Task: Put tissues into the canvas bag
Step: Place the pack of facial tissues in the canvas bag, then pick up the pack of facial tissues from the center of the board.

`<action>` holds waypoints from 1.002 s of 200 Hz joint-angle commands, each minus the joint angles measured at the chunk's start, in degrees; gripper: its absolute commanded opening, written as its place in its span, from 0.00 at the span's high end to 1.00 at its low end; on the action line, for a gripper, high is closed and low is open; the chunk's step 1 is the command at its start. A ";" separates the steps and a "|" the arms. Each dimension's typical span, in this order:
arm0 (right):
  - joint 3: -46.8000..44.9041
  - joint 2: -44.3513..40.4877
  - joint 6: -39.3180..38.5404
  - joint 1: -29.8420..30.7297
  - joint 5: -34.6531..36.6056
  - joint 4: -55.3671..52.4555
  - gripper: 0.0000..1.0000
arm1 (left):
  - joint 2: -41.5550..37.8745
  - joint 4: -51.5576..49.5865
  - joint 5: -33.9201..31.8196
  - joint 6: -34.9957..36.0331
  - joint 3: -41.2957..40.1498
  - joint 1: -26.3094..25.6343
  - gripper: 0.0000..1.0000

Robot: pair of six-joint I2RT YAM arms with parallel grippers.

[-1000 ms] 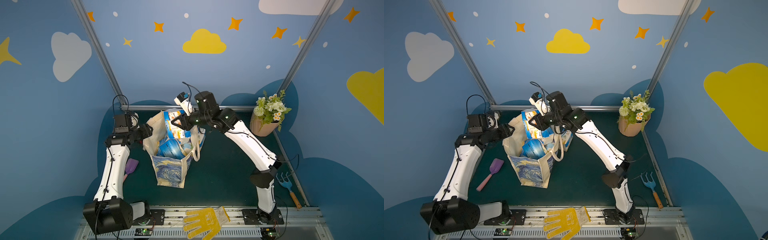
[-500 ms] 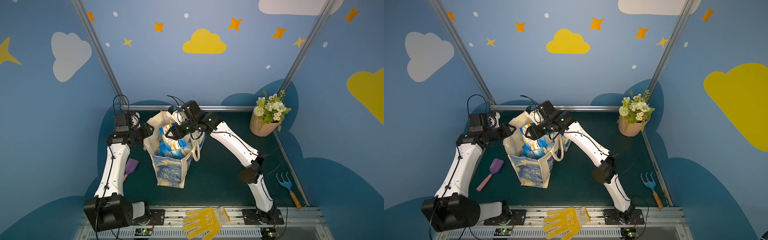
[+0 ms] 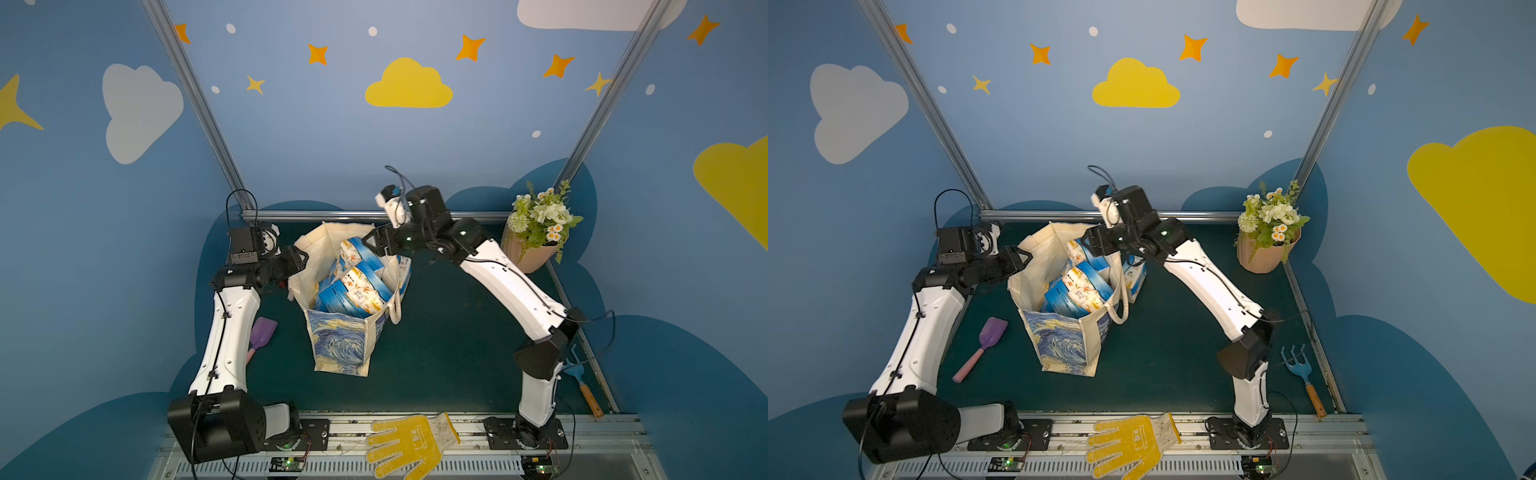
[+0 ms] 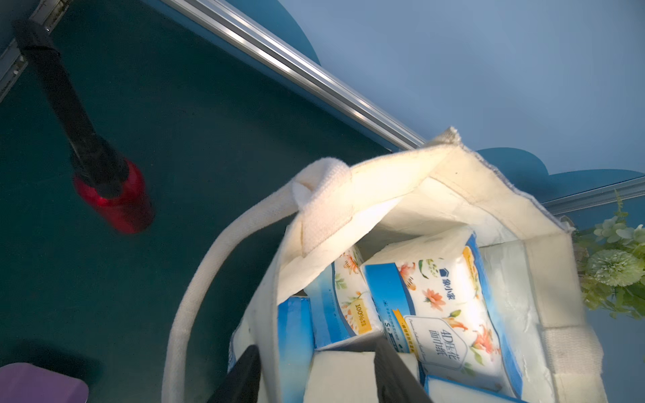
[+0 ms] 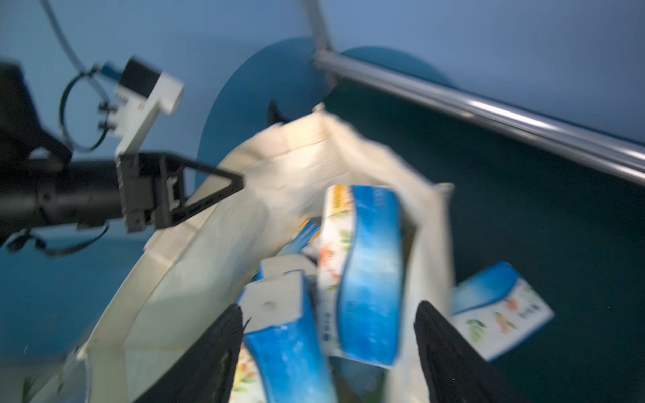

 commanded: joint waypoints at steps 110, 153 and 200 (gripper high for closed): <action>7.81 21.95 12.44 -7.27 8.80 -14.23 0.13 | -0.88 1.23 1.16 1.24 1.67 0.04 0.96; 12.13 28.49 13.00 -4.62 7.15 -16.78 0.09 | -0.66 1.51 1.68 0.75 1.50 -0.05 0.96; 16.59 32.49 13.07 -3.65 18.64 -25.24 0.08 | -1.17 1.18 1.14 1.50 1.34 0.03 0.96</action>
